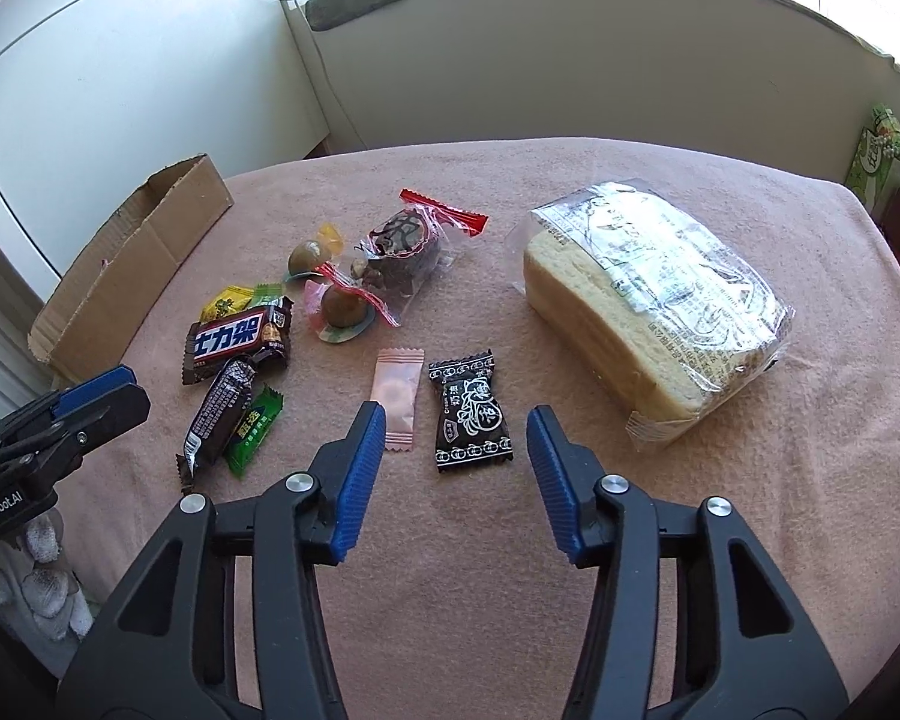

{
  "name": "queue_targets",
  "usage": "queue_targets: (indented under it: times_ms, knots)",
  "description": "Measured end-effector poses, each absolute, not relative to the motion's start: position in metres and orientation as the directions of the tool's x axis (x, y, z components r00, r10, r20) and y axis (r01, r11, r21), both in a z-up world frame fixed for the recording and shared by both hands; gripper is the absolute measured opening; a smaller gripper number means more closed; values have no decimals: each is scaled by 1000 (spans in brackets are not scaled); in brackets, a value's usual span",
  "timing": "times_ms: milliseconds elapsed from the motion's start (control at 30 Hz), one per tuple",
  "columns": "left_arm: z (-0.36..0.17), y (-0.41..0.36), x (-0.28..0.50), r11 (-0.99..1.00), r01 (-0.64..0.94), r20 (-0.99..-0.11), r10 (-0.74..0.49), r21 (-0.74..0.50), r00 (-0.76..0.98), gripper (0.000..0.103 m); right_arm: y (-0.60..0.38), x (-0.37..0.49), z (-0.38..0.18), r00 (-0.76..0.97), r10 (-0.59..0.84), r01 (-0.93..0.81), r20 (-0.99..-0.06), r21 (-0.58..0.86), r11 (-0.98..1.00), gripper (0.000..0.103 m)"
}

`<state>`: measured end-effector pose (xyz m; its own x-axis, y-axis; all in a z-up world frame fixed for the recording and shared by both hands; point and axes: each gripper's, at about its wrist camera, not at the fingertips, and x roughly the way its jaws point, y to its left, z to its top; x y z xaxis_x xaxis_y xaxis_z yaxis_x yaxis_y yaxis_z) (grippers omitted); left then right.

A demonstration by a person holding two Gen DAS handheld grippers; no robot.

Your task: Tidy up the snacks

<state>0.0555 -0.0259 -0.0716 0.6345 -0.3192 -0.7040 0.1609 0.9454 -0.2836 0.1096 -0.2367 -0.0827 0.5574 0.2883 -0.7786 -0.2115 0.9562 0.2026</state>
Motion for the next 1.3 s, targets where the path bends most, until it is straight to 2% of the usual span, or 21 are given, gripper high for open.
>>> queue_targets:
  times_ms: [167, 233, 333, 600, 700, 833, 933, 1300]
  knots:
    - [-78, -41, 63, 943, 180, -721, -330, -280, 609, 51, -236, 116, -87, 548, 287, -221, -786, 195, 956, 50]
    - [-80, -44, 66, 942, 185, -727, -335, -281, 600, 51, -235, 120, -89, 541, 288, -225, -790, 195, 955, 46]
    - [-84, -47, 69, 945, 183, -737, -327, -273, 591, 51, -234, 123, -92, 534, 293, -229, -793, 198, 953, 45]
    - [-91, -55, 76, 948, 188, -754, -318, -256, 575, 51, -226, 130, -96, 533, 260, -235, -805, 154, 960, 44]
    - [-93, -59, 79, 950, 188, -758, -313, -251, 572, 40, -220, 130, -97, 537, 242, -243, -808, 126, 962, 43]
    - [-93, -68, 78, 952, 207, -759, -304, -225, 575, 28, -217, 129, -98, 545, 220, -242, -809, 99, 965, 35]
    - [-93, -71, 76, 956, 208, -757, -290, -206, 585, 28, -219, 128, -97, 549, 214, -239, -808, 93, 966, 27]
    - [-84, -67, 66, 957, 203, -735, -291, -209, 613, 28, -233, 119, -93, 561, 231, -227, -795, 121, 966, 26]
